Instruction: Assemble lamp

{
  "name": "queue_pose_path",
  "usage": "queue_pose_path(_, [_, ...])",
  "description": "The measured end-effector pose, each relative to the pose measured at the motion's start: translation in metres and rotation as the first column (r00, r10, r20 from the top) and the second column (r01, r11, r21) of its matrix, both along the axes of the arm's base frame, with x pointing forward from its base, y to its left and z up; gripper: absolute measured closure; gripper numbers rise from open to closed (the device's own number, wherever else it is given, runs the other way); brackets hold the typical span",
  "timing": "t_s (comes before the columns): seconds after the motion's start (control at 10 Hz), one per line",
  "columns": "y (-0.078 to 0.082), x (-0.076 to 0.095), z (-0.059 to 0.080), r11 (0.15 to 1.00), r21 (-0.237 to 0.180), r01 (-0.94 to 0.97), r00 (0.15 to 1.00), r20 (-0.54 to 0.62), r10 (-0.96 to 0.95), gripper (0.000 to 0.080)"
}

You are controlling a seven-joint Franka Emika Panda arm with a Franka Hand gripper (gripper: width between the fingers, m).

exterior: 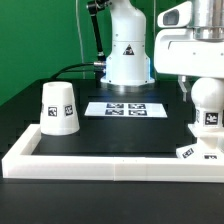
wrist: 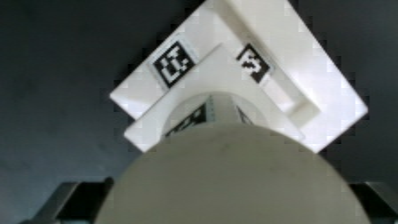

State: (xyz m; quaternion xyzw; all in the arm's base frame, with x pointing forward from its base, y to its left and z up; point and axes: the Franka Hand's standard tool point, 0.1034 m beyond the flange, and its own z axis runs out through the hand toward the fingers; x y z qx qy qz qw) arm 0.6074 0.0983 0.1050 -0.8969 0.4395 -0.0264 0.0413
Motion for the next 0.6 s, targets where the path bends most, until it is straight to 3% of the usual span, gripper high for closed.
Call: queue_pose_path(0.6, [0.0018, -0.0036, -0.0009, 0.916, 0.071, 0.396, 0.918, -0.063, -0.392, 0.0223])
